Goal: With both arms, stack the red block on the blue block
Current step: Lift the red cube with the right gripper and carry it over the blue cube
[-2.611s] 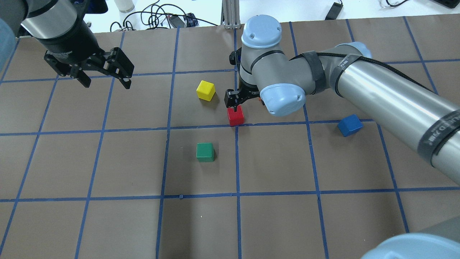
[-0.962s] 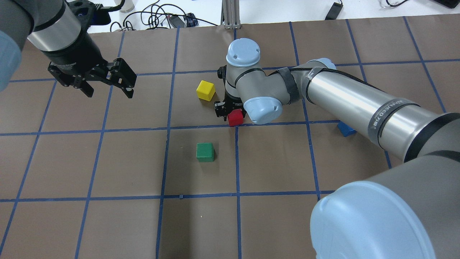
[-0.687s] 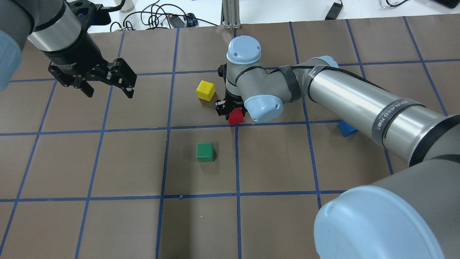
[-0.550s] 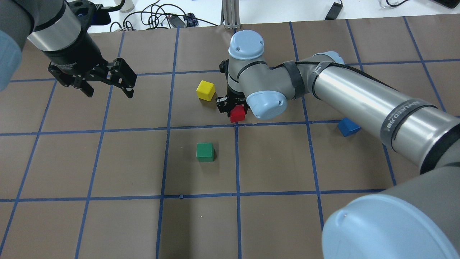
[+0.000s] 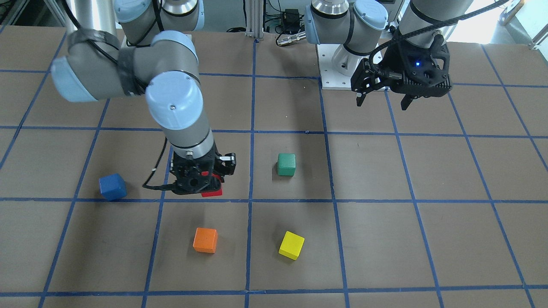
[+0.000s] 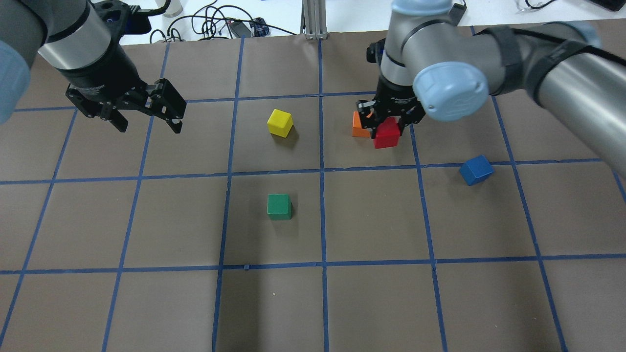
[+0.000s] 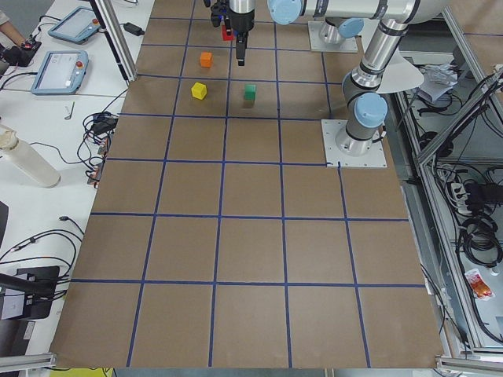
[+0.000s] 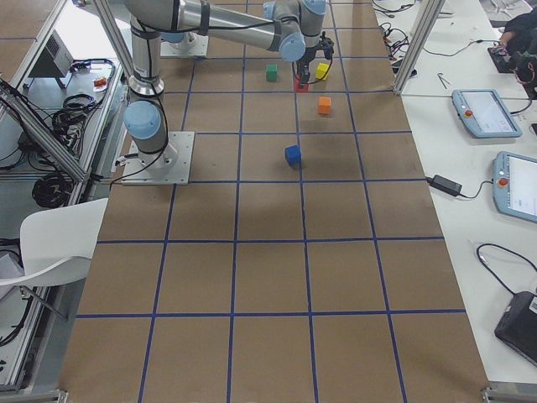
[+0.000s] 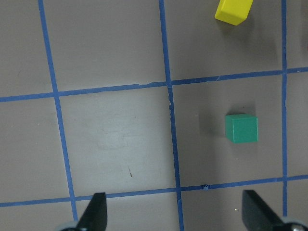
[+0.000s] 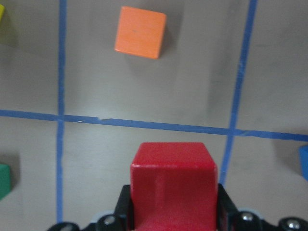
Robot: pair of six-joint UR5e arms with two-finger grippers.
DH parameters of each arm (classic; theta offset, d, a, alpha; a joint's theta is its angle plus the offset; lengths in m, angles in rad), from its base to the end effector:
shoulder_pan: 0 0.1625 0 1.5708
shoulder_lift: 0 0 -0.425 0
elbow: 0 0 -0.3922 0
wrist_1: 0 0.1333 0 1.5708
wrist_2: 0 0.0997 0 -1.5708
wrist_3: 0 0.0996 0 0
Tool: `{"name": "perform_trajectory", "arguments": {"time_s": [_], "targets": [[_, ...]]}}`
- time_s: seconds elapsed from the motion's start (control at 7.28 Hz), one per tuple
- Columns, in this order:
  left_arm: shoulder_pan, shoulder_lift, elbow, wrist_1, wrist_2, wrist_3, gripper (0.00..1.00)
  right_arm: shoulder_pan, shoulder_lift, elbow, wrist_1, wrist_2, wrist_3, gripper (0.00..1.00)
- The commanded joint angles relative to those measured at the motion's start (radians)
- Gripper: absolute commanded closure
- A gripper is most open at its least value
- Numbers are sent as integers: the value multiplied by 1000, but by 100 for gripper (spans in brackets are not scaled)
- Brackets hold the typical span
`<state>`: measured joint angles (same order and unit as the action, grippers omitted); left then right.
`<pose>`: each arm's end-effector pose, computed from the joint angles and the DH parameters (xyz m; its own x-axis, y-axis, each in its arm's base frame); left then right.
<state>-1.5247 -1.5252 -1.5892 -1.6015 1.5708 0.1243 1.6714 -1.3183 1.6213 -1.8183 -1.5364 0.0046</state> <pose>-0.1114 -0.4777 0.4978 -0.9969 0.0781 0.0004 0.0781 0.9969 0.0035 0.1937 -0.5579 0.3521 -0.9950 -0.0939 -0.0341 -0.0957 0.9939 0.0556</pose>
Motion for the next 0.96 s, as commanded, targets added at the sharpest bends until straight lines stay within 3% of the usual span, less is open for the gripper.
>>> {"name": "perform_trajectory", "arguments": {"time_s": [0.0,0.55,0.82], "targets": [[0,-1,0,0,0,0,0,-140,-120,84,80,-68,-217,100],[0,-3,2,0,0,0,0,-308,-128,247,-151,-61,-587,100],[0,-6,2,0,2,0,0,-326,-98,262,-177,-56,-600,100]]}}
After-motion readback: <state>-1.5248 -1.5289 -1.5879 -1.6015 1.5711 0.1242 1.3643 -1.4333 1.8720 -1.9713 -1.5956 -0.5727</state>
